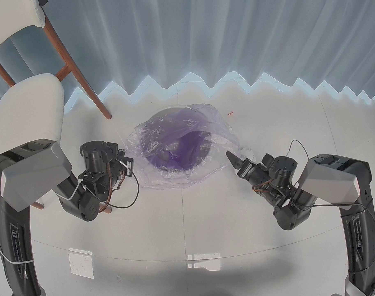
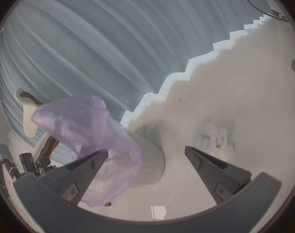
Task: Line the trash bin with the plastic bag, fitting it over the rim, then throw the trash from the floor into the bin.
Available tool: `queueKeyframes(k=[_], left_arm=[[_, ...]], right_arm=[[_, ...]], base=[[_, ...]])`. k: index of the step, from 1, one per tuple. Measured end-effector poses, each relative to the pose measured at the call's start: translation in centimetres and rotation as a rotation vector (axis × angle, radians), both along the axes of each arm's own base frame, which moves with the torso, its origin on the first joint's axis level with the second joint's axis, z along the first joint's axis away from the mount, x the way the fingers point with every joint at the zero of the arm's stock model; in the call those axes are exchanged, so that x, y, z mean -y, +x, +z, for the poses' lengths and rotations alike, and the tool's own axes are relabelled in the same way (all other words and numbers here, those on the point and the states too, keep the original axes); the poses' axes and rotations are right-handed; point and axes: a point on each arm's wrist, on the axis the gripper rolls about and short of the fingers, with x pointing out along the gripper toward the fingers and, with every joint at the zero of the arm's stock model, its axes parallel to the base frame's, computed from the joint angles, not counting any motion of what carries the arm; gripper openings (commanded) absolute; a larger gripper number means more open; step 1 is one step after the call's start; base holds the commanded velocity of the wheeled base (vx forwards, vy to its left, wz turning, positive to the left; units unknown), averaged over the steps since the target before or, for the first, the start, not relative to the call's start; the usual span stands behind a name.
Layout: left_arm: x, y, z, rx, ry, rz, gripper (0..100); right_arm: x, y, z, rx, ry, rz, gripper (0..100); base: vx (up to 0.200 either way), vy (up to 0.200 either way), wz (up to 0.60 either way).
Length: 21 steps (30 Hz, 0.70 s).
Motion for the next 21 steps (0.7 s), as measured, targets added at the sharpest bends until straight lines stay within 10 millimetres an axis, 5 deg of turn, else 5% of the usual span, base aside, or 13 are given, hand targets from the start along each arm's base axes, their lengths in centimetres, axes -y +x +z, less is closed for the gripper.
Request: queueKeyframes(k=[1, 2, 12, 21], left_arm=[[0.0, -0.2, -0.1, 0.002, 0.000, -0.005, 0], [-0.1, -0.4, -0.3, 0.002, 0.003, -0.013, 100], [-0.1, -3.5, -0.2, -0.013, 0.016, -0.056, 100], [0.2, -8.3, 2.4, -0.011, 0.016, -0.112, 100]], right_arm=[[0.1, -0.5, -0.2, -0.008, -0.004, 0.000, 100], [0.3, -1.3, -0.4, -0.018, -0.010, 0.001, 100], [0.7, -6.7, 0.8, -0.094, -0.042, 0.055, 100], [-0.3, -10.1, 3.7, -0.087, -0.045, 0.128, 100]], base=[[0.000, 0.000, 0.00], [0.000, 0.000, 0.00], [0.000, 0.000, 0.00], [0.000, 0.000, 0.00]])
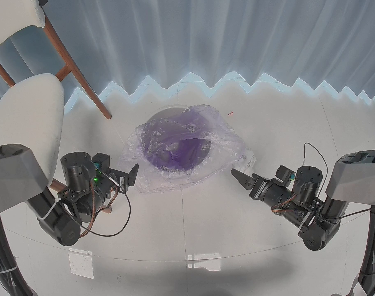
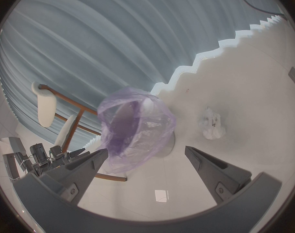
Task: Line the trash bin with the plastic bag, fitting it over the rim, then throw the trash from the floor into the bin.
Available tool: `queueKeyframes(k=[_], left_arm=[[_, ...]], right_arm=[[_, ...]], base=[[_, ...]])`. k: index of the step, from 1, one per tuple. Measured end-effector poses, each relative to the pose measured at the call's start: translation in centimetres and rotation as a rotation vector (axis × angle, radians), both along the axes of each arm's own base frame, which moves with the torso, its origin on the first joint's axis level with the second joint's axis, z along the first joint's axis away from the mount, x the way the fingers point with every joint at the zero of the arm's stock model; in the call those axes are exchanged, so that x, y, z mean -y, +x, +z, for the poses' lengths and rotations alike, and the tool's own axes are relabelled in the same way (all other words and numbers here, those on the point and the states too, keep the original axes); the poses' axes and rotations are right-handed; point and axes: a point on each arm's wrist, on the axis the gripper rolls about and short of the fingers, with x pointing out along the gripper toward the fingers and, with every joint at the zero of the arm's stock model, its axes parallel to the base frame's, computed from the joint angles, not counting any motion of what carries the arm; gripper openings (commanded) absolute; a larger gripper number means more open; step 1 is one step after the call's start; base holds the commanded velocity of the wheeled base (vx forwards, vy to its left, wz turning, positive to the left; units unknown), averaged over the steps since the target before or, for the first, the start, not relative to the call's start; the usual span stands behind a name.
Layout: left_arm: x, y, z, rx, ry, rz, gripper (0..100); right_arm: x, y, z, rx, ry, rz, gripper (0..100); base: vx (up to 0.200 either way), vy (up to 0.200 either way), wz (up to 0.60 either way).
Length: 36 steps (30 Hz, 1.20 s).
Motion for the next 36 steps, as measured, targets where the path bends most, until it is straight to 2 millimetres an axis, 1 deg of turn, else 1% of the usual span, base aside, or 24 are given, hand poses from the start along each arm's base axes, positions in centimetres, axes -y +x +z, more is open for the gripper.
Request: queueKeyframes(k=[4, 9, 14, 18, 20, 22, 26, 30, 36], left_arm=[[0.6, -2.8, 2.4, 0.039, -0.019, -0.067, 100], [1.0, -5.6, 5.9, 0.128, -0.078, -0.246, 100], [0.0, -7.7, 9.6, 0.216, -0.214, -0.422, 100], [-1.2, -9.1, 11.7, 0.241, -0.299, -0.544, 100], [-2.1, -9.7, 12.1, 0.224, -0.320, -0.550, 100], [-2.9, -10.4, 12.1, 0.195, -0.323, -0.528, 100], [-4.0, -11.6, 12.2, 0.174, -0.324, -0.501, 100], [-4.5, -12.7, 12.6, 0.168, -0.323, -0.493, 100], [-4.4, -14.0, 12.0, 0.146, -0.320, -0.511, 100]], right_arm=[[-0.5, -0.9, 1.4, 0.010, 0.005, 0.042, 100], [-1.5, -1.4, 2.7, -0.057, -0.004, 0.090, 100], [-2.3, -2.0, 4.7, -0.066, 0.045, 0.117, 100], [-2.7, -2.4, 5.7, -0.058, 0.085, 0.132, 100], [-3.1, -2.7, 6.1, -0.055, 0.100, 0.146, 100], [-3.4, -3.0, 6.4, -0.053, 0.106, 0.159, 100], [-3.9, -3.6, 6.4, -0.059, 0.106, 0.180, 100], [-4.3, -3.7, 6.0, -0.069, 0.104, 0.193, 100], [-5.0, -3.7, 5.4, -0.051, 0.110, 0.207, 100]], base=[[0.000, 0.000, 0.00], [0.000, 0.000, 0.00], [0.000, 0.000, 0.00], [0.000, 0.000, 0.00], [0.000, 0.000, 0.00], [0.000, 0.000, 0.00], [0.000, 0.000, 0.00], [0.000, 0.000, 0.00], [0.000, 0.000, 0.00]])
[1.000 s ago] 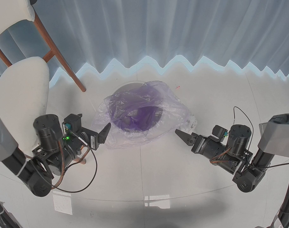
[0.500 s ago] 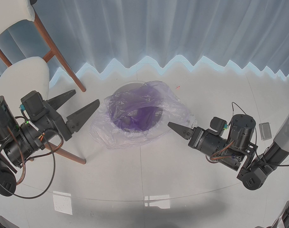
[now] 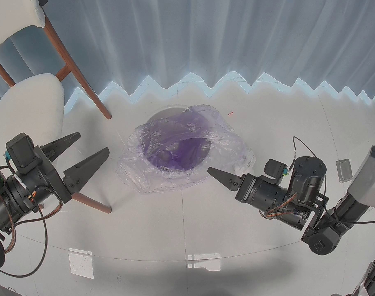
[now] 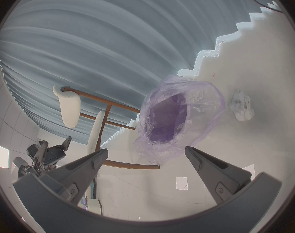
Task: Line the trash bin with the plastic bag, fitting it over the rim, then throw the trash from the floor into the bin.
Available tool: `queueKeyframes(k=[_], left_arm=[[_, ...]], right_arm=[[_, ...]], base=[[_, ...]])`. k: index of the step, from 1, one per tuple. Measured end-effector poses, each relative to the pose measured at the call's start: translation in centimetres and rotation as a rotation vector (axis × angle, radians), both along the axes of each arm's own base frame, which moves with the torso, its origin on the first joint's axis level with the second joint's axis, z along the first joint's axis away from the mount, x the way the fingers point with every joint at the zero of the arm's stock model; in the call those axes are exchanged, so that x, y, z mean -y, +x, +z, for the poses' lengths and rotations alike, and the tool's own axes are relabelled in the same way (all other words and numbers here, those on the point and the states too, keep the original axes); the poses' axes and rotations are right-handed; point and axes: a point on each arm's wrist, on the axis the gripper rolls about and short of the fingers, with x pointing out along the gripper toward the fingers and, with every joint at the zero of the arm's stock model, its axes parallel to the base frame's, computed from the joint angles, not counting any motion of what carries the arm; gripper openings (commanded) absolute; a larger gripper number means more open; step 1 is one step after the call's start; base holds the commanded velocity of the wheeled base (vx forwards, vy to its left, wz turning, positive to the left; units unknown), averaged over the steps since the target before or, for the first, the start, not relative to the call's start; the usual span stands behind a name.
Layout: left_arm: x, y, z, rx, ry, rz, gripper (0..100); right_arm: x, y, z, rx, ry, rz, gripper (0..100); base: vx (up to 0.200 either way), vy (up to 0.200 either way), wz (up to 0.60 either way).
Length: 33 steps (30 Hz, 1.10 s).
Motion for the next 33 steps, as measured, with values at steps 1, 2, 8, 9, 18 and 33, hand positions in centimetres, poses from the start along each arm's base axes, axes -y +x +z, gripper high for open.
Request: queueKeyframes(k=[1, 2, 8, 9, 18, 33], left_arm=[[0.1, -0.1, 0.0, 0.003, -0.001, -0.008, 100], [0.2, -0.2, 0.1, 0.008, -0.003, -0.012, 100], [0.3, -0.2, 1.3, 0.054, -0.023, -0.025, 100], [0.3, -0.1, 1.6, 0.065, -0.027, -0.034, 100], [-0.7, -0.8, 2.3, 0.071, -0.050, -0.161, 100], [-2.5, -1.4, 2.4, 0.065, -0.048, -0.072, 100]], right_arm=[[0.0, 0.0, -0.2, -0.002, -0.001, -0.002, 100], [-0.1, 0.1, -0.3, -0.004, -0.003, -0.005, 100], [-0.2, 0.2, -0.8, -0.014, -0.008, -0.005, 100], [-0.2, 0.2, -0.8, -0.015, -0.009, -0.005, 100], [-0.3, 0.2, -1.0, -0.018, -0.013, -0.004, 100], [-0.2, 0.1, -1.2, -0.026, -0.022, -0.003, 100]], base=[[0.000, 0.000, 0.00], [0.000, 0.000, 0.00], [0.000, 0.000, 0.00], [0.000, -0.200, 0.00], [0.000, -0.111, 0.00], [0.000, 0.000, 0.00]])
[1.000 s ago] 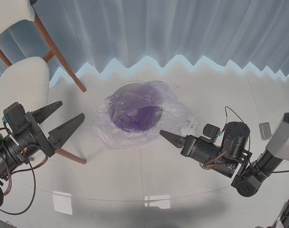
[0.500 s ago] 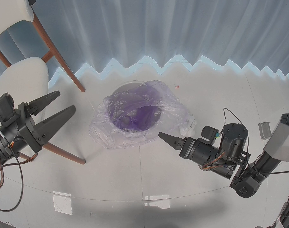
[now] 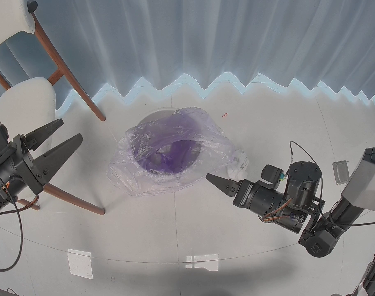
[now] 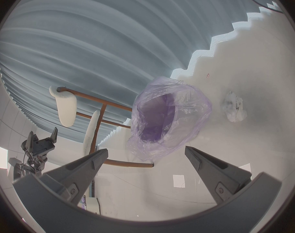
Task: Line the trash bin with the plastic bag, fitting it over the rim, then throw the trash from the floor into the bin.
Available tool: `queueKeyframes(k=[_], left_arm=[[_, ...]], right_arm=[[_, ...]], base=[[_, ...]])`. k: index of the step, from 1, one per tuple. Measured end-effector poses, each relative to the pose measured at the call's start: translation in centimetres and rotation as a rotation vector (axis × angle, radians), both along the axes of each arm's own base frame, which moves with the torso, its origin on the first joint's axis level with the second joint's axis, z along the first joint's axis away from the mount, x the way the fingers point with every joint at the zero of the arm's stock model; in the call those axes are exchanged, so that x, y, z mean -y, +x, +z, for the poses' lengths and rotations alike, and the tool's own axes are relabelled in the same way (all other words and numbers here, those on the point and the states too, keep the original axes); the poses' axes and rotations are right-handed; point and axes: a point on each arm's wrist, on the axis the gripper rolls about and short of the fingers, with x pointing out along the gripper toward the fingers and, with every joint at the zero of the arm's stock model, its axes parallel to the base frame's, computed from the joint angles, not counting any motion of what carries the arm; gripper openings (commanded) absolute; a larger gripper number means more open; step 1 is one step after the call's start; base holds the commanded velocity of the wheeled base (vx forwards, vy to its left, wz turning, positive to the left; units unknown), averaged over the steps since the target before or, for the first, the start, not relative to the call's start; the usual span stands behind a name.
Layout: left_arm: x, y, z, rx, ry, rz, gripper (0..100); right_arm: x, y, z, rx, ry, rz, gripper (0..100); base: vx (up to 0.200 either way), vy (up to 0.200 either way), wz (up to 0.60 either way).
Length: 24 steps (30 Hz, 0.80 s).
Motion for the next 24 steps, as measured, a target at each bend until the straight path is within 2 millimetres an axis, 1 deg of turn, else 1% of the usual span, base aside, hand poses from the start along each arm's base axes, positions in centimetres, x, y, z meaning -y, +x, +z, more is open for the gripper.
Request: queueKeyframes(k=[4, 7, 11, 13, 17, 21, 24], left_arm=[[0.3, 0.3, 0.9, 0.019, -0.010, 0.005, 100], [1.1, 0.7, 2.0, 0.007, -0.038, -0.012, 100], [2.9, 0.8, 3.8, -0.056, -0.153, -0.097, 100], [3.4, 0.6, 4.2, -0.100, -0.207, -0.144, 100], [3.7, 0.1, 4.2, -0.141, -0.234, -0.198, 100], [3.3, -0.1, 3.7, -0.107, -0.171, -0.180, 100], [2.7, -0.1, 3.0, -0.065, -0.101, -0.132, 100]], right_arm=[[0.0, 0.0, -0.1, -0.002, -0.002, 0.000, 100], [0.0, 0.0, -0.1, -0.002, -0.001, 0.000, 100], [0.0, 0.0, 0.0, 0.009, 0.004, 0.000, 100], [0.0, 0.0, 0.1, 0.014, 0.006, 0.001, 100], [-0.2, -0.2, 0.0, 0.016, 0.007, 0.008, 100], [-0.5, -0.4, -0.2, 0.010, 0.004, 0.018, 100], [-0.8, -0.6, -0.6, -0.001, -0.001, 0.029, 100]], base=[[0.000, 0.000, 0.00], [0.000, 0.000, 0.00], [0.000, 0.000, 0.00], [0.000, 0.000, 0.00], [0.000, 0.000, 0.00], [0.200, 0.000, 0.00], [0.200, 0.000, 0.00]])
